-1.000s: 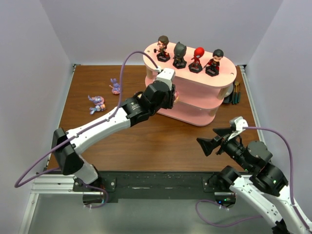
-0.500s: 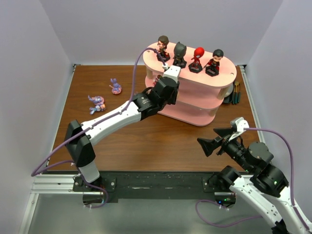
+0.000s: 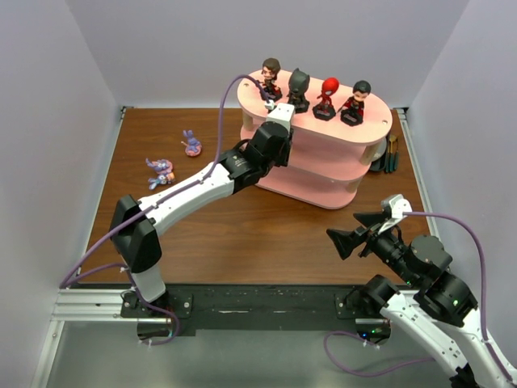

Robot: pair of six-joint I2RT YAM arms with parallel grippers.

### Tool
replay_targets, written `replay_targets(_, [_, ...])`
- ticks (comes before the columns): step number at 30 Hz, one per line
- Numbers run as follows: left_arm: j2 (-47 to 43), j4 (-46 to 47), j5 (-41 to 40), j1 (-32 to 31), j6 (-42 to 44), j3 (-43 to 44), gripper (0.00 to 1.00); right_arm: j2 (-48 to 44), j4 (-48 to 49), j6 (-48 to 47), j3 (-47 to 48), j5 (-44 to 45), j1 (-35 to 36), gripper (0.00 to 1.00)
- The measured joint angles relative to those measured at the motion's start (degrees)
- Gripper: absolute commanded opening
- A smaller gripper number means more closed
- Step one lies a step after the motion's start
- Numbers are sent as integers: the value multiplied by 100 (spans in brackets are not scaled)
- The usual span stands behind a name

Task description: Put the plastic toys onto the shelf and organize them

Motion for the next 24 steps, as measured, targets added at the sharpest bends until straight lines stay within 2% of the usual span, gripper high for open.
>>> replay_targets(6, [96, 20, 87, 7, 9, 116, 24, 0, 0, -15, -33, 2, 0, 98])
replay_targets(9, [177, 39, 109, 7, 20, 219, 30, 0, -4, -26, -52, 4, 0, 99])
replay_targets(12, [199, 46, 109, 7, 20, 247, 39, 2, -2, -28, -57, 4, 0, 99])
replay_targets(24, [173, 319, 96, 11, 22, -35, 55, 0, -7, -28, -57, 31, 0, 99])
